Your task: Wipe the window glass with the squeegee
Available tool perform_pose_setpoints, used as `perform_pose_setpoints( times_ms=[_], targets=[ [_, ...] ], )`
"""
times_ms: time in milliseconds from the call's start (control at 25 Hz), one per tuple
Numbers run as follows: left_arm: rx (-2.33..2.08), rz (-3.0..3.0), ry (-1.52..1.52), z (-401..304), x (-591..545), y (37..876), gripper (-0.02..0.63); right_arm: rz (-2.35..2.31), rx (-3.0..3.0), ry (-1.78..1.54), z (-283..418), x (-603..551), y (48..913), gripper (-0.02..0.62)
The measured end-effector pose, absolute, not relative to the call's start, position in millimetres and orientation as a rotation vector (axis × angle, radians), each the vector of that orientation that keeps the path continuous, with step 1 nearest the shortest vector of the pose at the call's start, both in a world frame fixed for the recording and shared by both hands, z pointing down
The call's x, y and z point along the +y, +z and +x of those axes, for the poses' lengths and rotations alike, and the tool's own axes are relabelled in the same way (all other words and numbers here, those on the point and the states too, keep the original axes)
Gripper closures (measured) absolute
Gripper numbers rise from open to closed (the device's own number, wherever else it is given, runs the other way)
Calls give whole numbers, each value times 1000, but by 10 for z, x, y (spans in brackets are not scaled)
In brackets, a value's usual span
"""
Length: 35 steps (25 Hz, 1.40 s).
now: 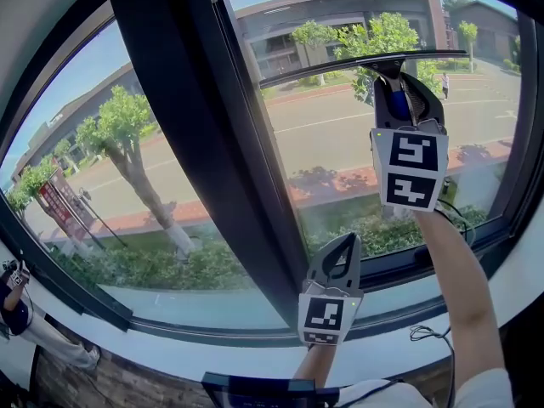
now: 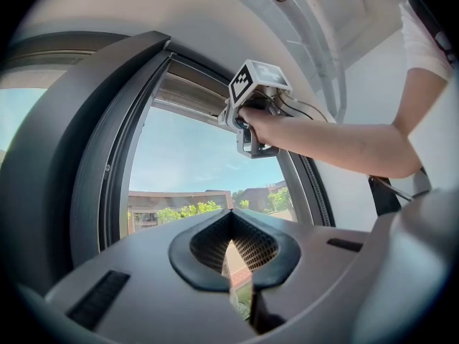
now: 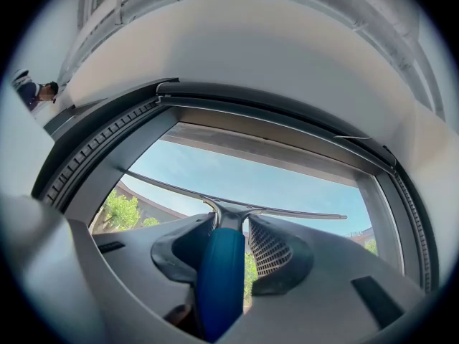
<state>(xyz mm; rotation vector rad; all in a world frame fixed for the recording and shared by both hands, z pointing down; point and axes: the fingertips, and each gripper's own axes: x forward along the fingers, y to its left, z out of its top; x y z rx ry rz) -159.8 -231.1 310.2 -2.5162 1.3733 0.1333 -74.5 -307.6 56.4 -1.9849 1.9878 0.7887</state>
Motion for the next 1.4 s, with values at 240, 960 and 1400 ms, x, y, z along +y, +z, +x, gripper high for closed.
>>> perform_pose_setpoints(
  times_ms=[240,960,1400],
  targets=[
    [1382,-2543,115,-1556,-2352,3228,604,-1996,1993,772,-703,-3085,740,446],
    [1425,-2573,21,-1554,-2366,3558,604,-2019,2020,731,-648,-3054,1307,446],
    [1452,-2598,-41,-1567,-2383,3724,604,-2041,2056,673,-641,-3061,1660,446]
  ],
)
